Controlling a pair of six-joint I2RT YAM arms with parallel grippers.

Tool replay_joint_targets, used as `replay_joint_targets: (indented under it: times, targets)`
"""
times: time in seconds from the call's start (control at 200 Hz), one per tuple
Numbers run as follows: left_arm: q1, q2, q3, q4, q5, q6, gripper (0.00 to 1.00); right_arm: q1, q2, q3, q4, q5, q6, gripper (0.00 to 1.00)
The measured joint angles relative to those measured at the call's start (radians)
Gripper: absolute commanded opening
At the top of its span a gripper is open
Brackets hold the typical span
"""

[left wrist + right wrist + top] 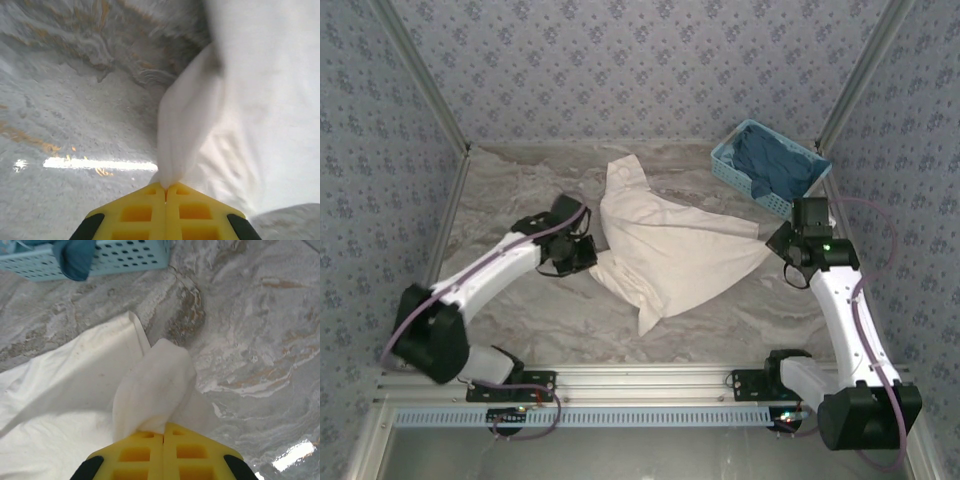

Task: Fold and stack the t-shirts

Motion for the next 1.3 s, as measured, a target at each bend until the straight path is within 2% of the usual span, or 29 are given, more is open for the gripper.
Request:
replay_joint_targets:
  times: [0.1, 0.205, 0.35, 0.565, 0.655, 0.784, 0.884, 0.999, 1.029, 1.079, 1.134, 1.204, 1.299]
  targets:
    - [0.006, -0.106, 0.015, -0.077, -0.002, 0.015, 0.0, -0.004, 0.0, 0.017, 0.009, 0.002, -0.014, 0.0]
    - [0.03, -0.144, 0.033, -0.161, -0.002, 0.028, 0.0, -0.008, 0.0, 0.022, 0.012, 0.01, -0.018, 0.0]
    - [0.08, -0.153, 0.091, -0.228, 0.023, 0.044, 0.0, -0.019, 0.004, 0.027, 0.013, 0.029, -0.021, 0.0]
    - [0.106, -0.125, 0.174, -0.202, 0.085, 0.077, 0.0, -0.037, 0.042, 0.034, 0.048, 0.055, -0.033, 0.0]
    - [0.132, -0.03, 0.174, -0.158, 0.108, 0.093, 0.0, -0.045, 0.092, 0.043, 0.076, 0.054, -0.048, 0.0]
    - [0.185, 0.206, 0.2, -0.061, 0.125, 0.121, 0.0, -0.051, 0.194, 0.056, 0.122, 0.052, -0.059, 0.0]
    - [0.207, 0.408, 0.326, 0.004, 0.126, 0.15, 0.0, -0.053, 0.24, 0.056, 0.14, 0.053, -0.063, 0.0]
    - [0.21, 0.557, 0.521, 0.063, 0.124, 0.177, 0.0, -0.057, 0.244, 0.056, 0.151, 0.052, -0.066, 0.0]
    - [0.209, 0.583, 0.569, 0.069, 0.121, 0.185, 0.11, -0.057, 0.243, 0.056, 0.153, 0.052, -0.066, 0.0]
    - [0.209, 0.605, 0.615, 0.089, 0.117, 0.204, 0.38, -0.057, 0.242, 0.056, 0.154, 0.051, -0.066, 0.0]
    - [0.209, 0.605, 0.622, 0.098, 0.113, 0.209, 0.56, -0.057, 0.239, 0.056, 0.154, 0.051, -0.065, 0.0]
    - [0.205, 0.578, 0.576, 0.105, 0.097, 0.22, 0.6, -0.057, 0.225, 0.051, 0.155, 0.043, -0.065, 0.0]
    - [0.205, 0.476, 0.396, 0.109, 0.073, 0.23, 0.58, -0.057, 0.196, 0.033, 0.154, 0.027, -0.058, 0.0]
